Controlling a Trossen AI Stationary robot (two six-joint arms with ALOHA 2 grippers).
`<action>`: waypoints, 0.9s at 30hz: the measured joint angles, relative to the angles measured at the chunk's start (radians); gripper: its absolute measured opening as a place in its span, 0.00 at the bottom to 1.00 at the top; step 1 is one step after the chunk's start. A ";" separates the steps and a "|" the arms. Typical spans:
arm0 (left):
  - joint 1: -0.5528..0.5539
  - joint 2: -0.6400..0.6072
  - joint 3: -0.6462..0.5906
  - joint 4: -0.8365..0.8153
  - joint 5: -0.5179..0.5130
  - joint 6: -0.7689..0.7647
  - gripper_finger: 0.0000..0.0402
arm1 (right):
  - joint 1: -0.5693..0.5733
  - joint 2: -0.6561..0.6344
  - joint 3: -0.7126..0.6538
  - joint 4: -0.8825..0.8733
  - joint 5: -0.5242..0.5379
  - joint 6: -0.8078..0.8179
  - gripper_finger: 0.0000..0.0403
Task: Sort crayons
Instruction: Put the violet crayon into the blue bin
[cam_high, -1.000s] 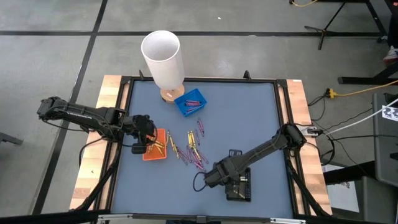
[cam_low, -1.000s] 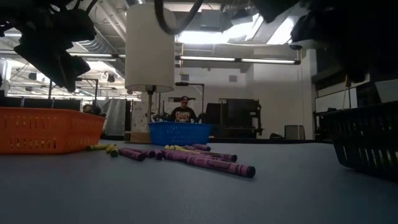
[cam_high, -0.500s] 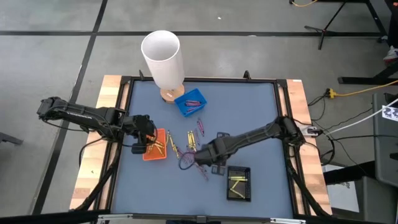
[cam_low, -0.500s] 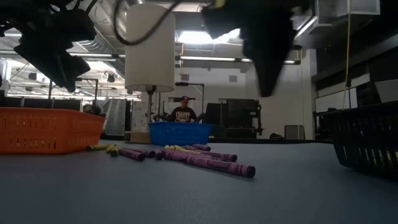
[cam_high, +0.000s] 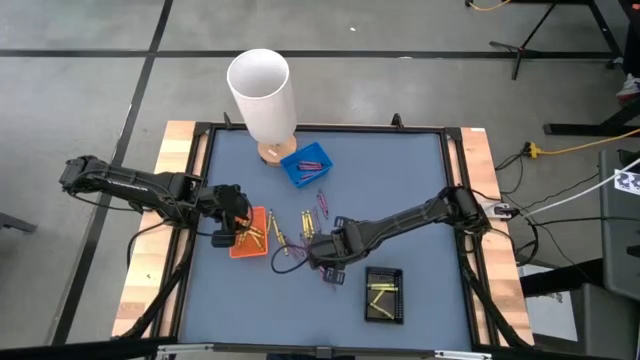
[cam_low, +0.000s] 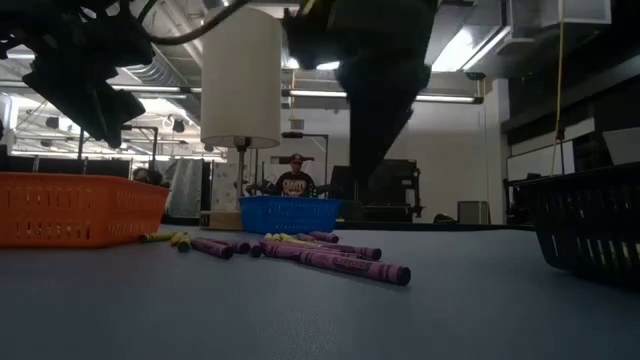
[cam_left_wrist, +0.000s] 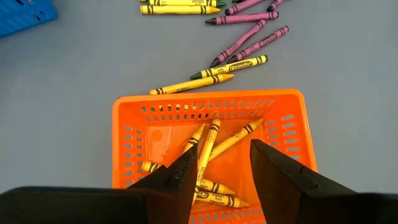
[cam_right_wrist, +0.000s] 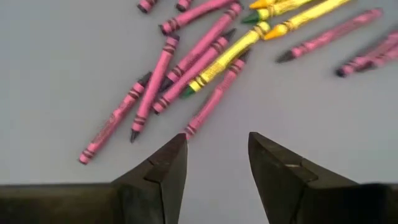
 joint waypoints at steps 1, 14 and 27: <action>0.000 0.000 0.000 0.000 0.000 0.000 0.33 | 0.000 0.000 -0.017 0.026 -0.003 0.000 0.42; 0.000 0.000 0.000 0.000 0.000 0.000 0.33 | -0.002 0.001 -0.149 0.207 0.023 0.003 0.42; 0.000 0.000 0.000 0.000 0.000 0.000 0.33 | -0.002 0.001 -0.259 0.342 0.003 0.030 0.42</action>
